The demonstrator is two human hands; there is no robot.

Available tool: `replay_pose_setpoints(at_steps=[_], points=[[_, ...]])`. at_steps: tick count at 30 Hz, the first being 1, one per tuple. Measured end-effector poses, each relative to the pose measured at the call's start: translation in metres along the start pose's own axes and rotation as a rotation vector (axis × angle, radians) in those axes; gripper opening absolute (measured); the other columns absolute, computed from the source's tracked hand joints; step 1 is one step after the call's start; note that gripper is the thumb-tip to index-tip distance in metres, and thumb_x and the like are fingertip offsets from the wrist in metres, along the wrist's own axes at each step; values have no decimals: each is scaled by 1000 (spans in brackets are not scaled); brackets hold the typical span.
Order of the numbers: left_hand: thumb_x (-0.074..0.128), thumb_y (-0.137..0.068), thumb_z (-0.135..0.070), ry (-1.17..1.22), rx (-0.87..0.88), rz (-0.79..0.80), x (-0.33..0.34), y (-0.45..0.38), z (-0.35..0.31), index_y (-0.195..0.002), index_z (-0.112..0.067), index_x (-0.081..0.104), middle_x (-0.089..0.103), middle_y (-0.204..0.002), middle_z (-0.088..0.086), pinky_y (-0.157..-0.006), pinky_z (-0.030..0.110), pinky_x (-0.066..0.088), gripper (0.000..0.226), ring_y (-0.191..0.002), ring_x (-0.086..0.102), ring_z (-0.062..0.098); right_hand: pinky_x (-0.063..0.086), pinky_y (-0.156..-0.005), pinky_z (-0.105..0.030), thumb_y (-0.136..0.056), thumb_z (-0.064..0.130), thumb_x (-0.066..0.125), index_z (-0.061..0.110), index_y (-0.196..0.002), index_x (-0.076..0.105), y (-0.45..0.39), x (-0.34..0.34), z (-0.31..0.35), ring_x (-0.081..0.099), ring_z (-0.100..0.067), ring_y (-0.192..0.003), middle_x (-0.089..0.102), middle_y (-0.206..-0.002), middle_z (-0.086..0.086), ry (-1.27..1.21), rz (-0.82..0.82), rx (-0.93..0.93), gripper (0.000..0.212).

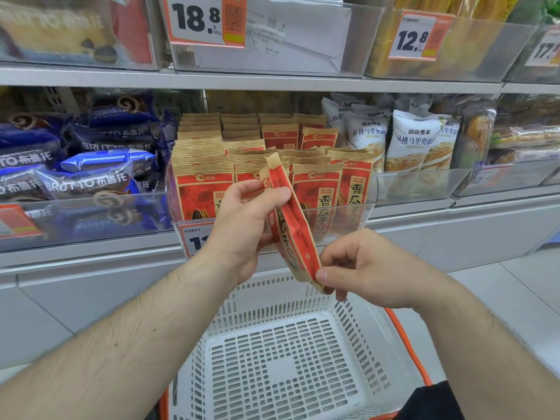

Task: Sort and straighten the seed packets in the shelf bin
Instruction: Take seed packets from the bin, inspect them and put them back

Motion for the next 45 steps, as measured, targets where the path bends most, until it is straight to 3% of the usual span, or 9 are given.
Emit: replay_pose_setpoints(at_steps=[10, 16, 18, 20, 25, 27, 32, 35, 45], points=[[72, -87, -13, 1, -29, 21, 2, 1, 3, -119, -16, 49, 67, -103, 10, -54, 32, 54, 40, -69, 68, 16, 56, -65, -26, -96, 7, 59, 5, -75, 68, 0, 4, -2, 68, -11, -64, 69, -67, 1, -13, 66, 6, 24], [68, -87, -9, 6, -27, 98, 9, 3, 2, -99, -16, 49, 69, -80, 3, -63, 36, 53, 24, -72, 67, 20, 59, -66, -35, -85, 18, 75, 9, -80, 74, 0, 3, -1, 67, -18, -65, 72, -74, -6, -128, 59, -60, 10], [71, -79, -5, 38, -12, 187, 18, 6, -1, -96, -11, 50, 68, -79, 7, -62, 37, 54, 27, -76, 66, 25, 51, -59, -27, -68, 35, 80, 7, -83, 71, -1, -6, -4, 61, -16, -64, 68, -74, -6, -274, 11, -74, 33], [71, -68, -8, 91, 8, 281, 26, 11, -6, -113, -4, 55, 67, -92, 17, -63, 38, 56, 47, -79, 67, 26, 43, -56, -27, -58, 44, 77, 9, -91, 62, -4, -13, -14, 56, -14, -62, 64, -79, 0, -420, -51, -39, 50], [76, -56, -19, 155, -24, 464, 41, 21, -4, -121, 7, 58, 70, -104, 21, -85, 48, 54, 72, -96, 62, 35, 36, -52, -25, -58, 39, 80, 15, -128, 53, -12, 8, -25, 51, -14, -58, 69, -88, -4, -682, 51, 45, 78], [75, -58, -19, 143, -43, 478, 43, 25, -3, -128, 11, 51, 67, -110, 25, -87, 49, 53, 80, -99, 59, 38, 33, -48, -22, -60, 37, 80, 13, -126, 55, -14, 14, -23, 51, -15, -61, 72, -84, -4, -724, 60, 41, 75], [61, -79, -22, 112, -69, 377, 36, 20, -2, -126, 6, 56, 68, -108, 23, -87, 51, 54, 55, -97, 64, 38, 37, -46, -20, -70, 30, 88, 16, -108, 67, -16, 4, -24, 51, -11, -61, 69, -83, 2, -659, -104, 50, 46], [63, -93, -25, -55, -40, 284, 28, 16, -1, -119, -3, 64, 74, -106, 16, -75, 40, 60, 34, -92, 71, 30, 43, -47, -22, -75, 28, 77, 19, -102, 68, -15, -1, -25, 55, -7, -57, 72, -78, 8, -573, -189, 56, 29], [54, -100, -24, -98, -55, 179, 19, 10, 0, -106, -14, 73, 78, -96, 9, -68, 35, 60, 22, -79, 74, 20, 46, -49, -23, -69, 40, 73, 17, -99, 71, -17, -7, -28, 58, -16, -58, 74, -86, -10, -560, -214, 49, 38]])
Point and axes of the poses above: each hand's wrist, its own y-axis away from the middle knuckle, its own x-axis out of the palm, z = x × y, the point moved 10 cm from there along -y, towards the middle knuckle
